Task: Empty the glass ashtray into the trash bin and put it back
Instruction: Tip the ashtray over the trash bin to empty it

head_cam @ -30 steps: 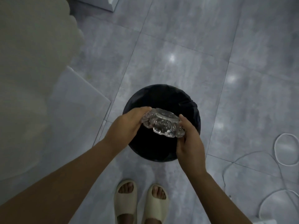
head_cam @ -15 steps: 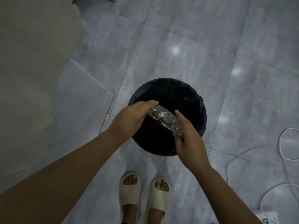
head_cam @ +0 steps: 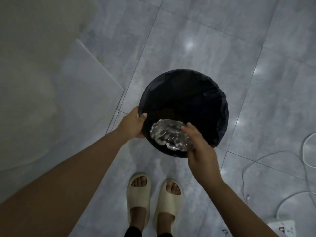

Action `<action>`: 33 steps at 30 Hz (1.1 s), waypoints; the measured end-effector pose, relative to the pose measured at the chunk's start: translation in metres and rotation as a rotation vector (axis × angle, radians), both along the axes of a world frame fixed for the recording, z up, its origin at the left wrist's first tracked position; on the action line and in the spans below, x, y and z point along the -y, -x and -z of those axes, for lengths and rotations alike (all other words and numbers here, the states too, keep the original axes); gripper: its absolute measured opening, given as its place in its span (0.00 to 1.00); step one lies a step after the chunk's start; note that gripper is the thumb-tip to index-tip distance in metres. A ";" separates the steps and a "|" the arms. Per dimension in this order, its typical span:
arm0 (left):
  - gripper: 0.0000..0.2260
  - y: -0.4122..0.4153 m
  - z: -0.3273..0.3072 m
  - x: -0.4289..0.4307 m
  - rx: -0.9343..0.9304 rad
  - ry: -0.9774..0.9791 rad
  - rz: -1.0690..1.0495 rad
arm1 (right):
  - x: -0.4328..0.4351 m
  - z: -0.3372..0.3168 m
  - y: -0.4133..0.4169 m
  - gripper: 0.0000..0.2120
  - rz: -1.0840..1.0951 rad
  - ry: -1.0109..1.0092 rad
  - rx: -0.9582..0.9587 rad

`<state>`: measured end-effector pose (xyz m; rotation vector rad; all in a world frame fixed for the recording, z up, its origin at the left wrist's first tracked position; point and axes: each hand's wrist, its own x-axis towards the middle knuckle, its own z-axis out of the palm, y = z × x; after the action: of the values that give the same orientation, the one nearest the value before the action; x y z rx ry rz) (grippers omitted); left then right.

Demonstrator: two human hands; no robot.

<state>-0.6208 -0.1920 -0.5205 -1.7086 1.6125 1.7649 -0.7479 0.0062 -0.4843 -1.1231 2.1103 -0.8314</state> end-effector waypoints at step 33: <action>0.13 0.008 -0.008 0.007 -0.022 -0.057 -0.141 | 0.013 0.003 -0.024 0.28 0.153 -0.115 0.031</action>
<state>-0.6291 -0.1992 -0.5125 -1.8229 1.4684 1.8804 -0.7244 -0.0064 -0.4872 -0.8924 2.2091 -0.7810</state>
